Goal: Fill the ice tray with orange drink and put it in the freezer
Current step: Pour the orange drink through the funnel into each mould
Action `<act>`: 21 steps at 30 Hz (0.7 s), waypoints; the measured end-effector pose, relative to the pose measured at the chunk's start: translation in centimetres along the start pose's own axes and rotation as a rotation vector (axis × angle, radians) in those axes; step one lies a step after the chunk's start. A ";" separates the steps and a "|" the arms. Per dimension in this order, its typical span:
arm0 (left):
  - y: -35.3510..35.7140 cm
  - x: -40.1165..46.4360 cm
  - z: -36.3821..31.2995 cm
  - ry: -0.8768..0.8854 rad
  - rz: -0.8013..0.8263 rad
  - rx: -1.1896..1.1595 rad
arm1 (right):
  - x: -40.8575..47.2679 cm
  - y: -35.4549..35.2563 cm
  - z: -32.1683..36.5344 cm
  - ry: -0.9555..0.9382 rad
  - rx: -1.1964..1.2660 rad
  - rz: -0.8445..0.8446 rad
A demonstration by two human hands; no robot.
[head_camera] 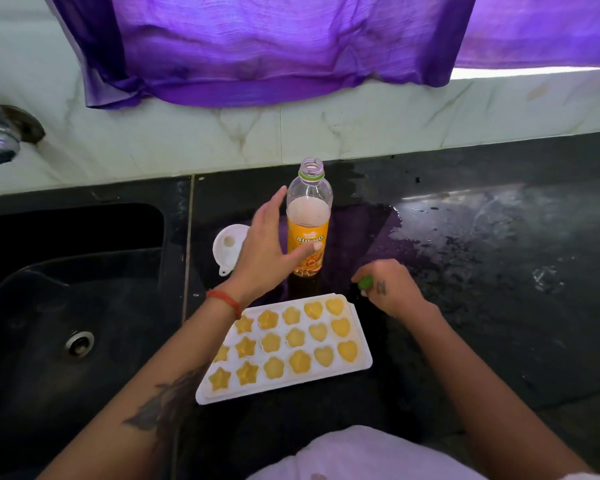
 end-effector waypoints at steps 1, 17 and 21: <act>0.3 0.3 -0.1 -0.011 0.017 -0.006 | 0.2 -1.4 0.1 0.023 0.081 -0.021; 1.3 3.0 -2.0 -0.115 0.048 -0.308 | 3.7 -16.9 18.8 -0.615 -0.235 -0.111; 1.5 3.0 -1.9 -0.120 0.058 -0.294 | 3.5 -17.1 18.5 -0.646 -0.224 -0.115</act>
Point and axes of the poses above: each hand's wrist, its own x-axis towards the middle knuckle, its own y-axis out of the palm, z = x × y, the point moved 10 cm from there along x, towards the middle knuckle, and after that the axes turned 3 degrees about -z, right-handed, at the moved point
